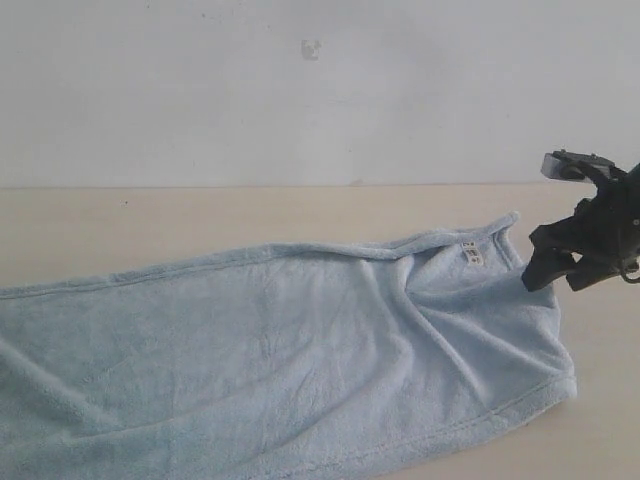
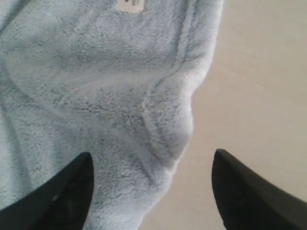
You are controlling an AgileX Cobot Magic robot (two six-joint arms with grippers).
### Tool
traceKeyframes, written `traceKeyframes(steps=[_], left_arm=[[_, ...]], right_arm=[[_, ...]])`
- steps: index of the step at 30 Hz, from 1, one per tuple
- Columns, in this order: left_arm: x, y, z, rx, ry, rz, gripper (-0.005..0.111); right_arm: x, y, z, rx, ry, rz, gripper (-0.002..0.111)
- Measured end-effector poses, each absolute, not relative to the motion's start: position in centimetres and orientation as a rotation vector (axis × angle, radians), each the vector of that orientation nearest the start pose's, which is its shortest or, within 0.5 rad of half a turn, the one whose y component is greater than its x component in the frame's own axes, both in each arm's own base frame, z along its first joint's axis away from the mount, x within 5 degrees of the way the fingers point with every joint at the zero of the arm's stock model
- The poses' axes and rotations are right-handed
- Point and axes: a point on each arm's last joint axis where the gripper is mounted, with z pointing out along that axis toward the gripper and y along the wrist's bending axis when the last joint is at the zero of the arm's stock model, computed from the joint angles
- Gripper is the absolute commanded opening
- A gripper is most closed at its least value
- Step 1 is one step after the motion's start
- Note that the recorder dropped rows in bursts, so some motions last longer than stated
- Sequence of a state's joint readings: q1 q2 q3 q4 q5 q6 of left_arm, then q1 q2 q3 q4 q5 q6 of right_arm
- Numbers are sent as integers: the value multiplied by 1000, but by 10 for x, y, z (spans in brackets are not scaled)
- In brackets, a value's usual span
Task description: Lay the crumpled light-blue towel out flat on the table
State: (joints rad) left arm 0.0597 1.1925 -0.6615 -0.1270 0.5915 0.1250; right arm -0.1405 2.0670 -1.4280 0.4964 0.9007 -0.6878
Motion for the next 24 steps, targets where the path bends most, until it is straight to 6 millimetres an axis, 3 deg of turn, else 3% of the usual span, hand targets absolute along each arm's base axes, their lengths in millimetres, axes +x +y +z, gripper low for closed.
traceKeyframes(steps=[8,15,21,24], left_arm=[[214,6,234,-19,2599,-61,4],[214,6,234,-19,2599,-61,4],[214,6,234,-23,2599,-66,4],[214,5,234,-32,2598,-78,4]], right_arm=[[411,-18,131,-346,2872,502,63],[411,11,126,-445,2875,530,1],[409,15,130,-436,2925,428,3],[406,19,155,-485,2906,259,3]])
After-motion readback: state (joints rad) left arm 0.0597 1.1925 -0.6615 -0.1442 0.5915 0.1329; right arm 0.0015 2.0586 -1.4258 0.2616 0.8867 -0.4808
